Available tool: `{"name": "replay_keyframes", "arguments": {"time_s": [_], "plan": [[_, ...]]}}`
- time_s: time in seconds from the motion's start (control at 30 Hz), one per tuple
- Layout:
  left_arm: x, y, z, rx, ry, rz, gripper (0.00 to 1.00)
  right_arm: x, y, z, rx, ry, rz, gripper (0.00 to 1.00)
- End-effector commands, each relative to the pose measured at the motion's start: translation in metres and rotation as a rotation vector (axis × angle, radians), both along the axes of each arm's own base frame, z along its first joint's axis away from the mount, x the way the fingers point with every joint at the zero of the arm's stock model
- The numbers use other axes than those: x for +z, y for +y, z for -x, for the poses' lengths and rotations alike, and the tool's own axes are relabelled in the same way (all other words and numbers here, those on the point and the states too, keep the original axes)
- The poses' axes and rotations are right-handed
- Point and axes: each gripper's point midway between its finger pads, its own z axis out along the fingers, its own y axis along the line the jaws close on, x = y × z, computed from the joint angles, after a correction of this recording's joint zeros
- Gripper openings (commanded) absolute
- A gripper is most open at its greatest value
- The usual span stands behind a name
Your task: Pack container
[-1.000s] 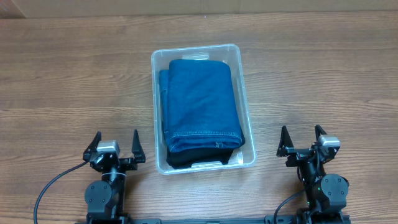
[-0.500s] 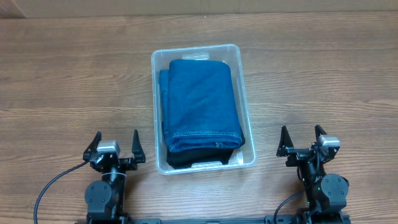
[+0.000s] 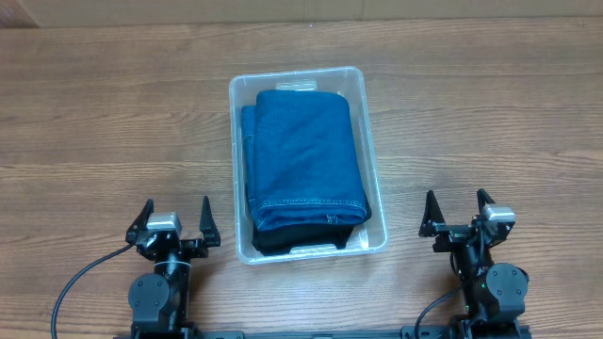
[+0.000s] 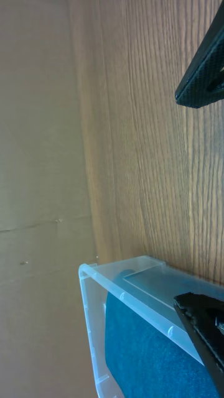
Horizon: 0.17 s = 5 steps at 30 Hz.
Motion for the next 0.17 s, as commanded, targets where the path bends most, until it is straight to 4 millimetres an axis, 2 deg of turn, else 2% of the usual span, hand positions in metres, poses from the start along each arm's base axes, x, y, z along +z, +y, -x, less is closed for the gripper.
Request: {"name": "replay_keyframes", "arguments": {"time_s": [0.0,0.13], "plan": [[0.0006,0.0016,0.0002,0.005,-0.003,-0.019,1.00,0.0049,-0.0022,0.0002,-0.012,-0.014,0.000,1.00],[0.0006,0.0016,0.0002,0.005,-0.003,-0.019,1.00,0.0049,-0.0022,0.0002,-0.012,-0.014,0.000,1.00]]}}
